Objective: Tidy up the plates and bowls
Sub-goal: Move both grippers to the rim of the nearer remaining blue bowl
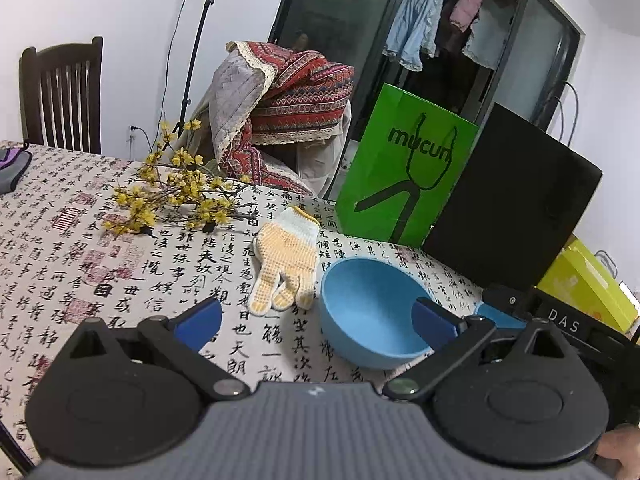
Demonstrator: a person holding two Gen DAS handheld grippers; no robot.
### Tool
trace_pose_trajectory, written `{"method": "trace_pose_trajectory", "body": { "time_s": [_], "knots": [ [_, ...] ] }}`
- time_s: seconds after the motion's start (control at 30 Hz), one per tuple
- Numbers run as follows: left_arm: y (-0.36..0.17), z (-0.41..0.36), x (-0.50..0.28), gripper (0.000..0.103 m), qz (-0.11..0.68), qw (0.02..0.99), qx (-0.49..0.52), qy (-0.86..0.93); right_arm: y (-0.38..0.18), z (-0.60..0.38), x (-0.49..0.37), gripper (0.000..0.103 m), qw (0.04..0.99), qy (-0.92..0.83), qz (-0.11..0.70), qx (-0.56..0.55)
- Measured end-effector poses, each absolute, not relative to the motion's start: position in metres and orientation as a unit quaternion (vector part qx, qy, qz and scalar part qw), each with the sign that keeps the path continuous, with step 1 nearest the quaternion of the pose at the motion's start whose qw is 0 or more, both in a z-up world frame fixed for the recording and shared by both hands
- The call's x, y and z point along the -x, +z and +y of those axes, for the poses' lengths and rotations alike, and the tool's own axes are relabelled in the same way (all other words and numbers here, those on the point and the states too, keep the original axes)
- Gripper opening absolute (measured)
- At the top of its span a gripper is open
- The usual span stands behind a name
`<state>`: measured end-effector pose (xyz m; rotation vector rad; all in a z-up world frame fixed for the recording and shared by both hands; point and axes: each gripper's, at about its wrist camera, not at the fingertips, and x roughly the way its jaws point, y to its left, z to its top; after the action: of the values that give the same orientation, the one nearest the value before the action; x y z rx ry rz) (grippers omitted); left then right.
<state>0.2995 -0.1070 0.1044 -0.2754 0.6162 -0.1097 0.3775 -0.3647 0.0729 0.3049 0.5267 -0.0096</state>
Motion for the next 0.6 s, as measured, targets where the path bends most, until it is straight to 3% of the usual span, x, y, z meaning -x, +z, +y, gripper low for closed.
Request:
{"method": "trace_pose_trajectory", "body": {
  "time_s": [0.6],
  "knots": [
    [0.088, -0.132, -0.343, 0.103, 0.307, 0.945, 0.11, -0.007, 0.053, -0.381, -0.427, 0.103, 0.948, 0.011, 0.28, -0.153]
  ]
}}
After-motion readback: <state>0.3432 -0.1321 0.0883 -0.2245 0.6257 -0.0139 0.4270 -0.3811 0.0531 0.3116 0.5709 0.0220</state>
